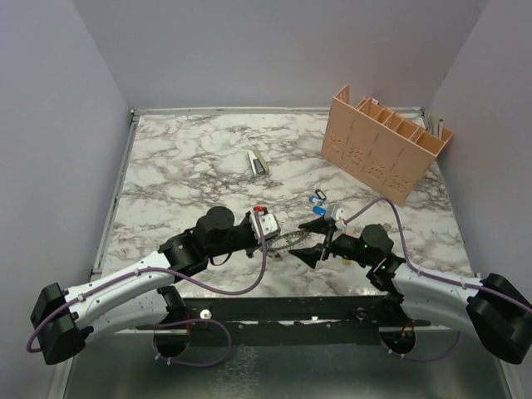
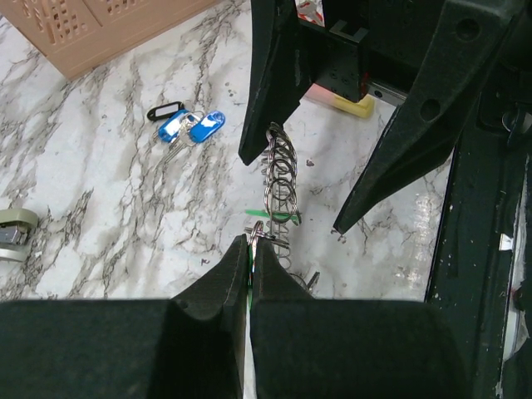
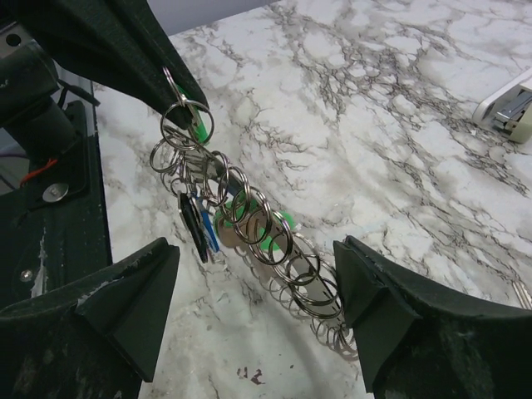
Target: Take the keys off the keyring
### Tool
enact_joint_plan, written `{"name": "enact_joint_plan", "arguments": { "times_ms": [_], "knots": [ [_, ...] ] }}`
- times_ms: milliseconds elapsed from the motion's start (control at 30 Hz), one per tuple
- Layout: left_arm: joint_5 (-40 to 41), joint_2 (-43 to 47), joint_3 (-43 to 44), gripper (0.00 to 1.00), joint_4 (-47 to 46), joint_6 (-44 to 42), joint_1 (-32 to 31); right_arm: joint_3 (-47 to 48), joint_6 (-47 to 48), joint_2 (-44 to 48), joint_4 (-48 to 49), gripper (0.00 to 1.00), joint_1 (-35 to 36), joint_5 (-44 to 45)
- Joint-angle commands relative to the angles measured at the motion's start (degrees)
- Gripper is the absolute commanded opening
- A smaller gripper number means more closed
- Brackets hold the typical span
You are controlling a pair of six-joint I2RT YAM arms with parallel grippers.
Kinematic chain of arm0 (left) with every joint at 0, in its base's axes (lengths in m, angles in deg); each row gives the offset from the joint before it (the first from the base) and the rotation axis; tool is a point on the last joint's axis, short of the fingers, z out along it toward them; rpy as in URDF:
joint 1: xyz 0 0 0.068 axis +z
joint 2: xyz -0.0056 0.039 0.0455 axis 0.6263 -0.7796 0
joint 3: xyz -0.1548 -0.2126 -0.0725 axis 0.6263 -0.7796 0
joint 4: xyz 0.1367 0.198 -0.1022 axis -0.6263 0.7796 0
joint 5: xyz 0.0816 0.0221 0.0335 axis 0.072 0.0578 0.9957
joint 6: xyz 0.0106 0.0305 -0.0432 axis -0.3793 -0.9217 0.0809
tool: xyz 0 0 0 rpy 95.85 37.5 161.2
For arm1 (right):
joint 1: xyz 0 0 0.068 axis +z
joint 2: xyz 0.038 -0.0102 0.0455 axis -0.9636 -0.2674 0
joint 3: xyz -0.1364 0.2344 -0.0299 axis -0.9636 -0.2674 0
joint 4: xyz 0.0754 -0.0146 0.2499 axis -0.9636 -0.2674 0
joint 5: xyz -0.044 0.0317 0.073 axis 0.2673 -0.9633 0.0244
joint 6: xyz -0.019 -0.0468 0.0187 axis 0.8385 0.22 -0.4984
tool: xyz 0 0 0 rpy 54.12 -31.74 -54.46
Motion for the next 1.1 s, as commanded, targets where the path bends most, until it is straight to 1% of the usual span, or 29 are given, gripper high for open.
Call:
{"name": "enact_joint_plan", "arguments": {
  "times_ms": [0,200,233,300,367,500,633,733,867,967,1067],
  "knots": [
    [-1.9,1.6,0.0,0.0,-3.7,-0.4,0.4,-0.1,-3.6,0.3,3.0,0.82,-0.3,-1.1],
    [-2.4,2.3,-0.1,0.0,-3.9,-0.1,0.4,-1.9,-6.4,5.1,1.8,0.76,-0.3,3.7],
    [-2.4,2.4,0.0,0.0,-4.1,0.0,0.4,-2.6,-7.3,5.4,2.5,0.73,-0.3,4.4],
    [-2.6,2.4,0.0,0.0,-4.2,0.7,0.4,-4.7,-9.7,5.8,5.9,0.71,-0.3,5.4],
    [-2.6,2.3,0.3,0.0,-4.3,1.4,0.5,-5.9,-11.2,6.3,7.8,0.7,-0.3,5.2],
    [-2.9,1.8,0.7,0.0,-4.0,2.2,0.5,-6.2,-13.4,8.7,6.7,0.69,-0.2,2.8],
    [-3.4,1.9,0.8,0.0,-4.1,2.6,0.5,-7.4,-14.6,10.1,7.7,0.67,0.0,2.2],
    [-3.5,2.1,0.7,0.0,-4.6,3.0,0.6,-7.6,-13.9,8.6,9.2,0.66,0.5,2.2],
    [-3.5,2.1,0.7,0.0,-5.1,4.2,0.6,-7.2,-12.0,3.1,14.2,0.61,1.5,2.9],
    [-3.4,2.0,0.7,0.0,-5.9,5.8,0.7,-7.8,-10.4,-0.8,19.9,0.59,4.7,7.0],
    [-3.2,1.6,1.0,0.0,-5.9,6.6,0.8,-6.8,-6.3,-3.5,20.3,0.58,10.3,13.9]
  ]
}}
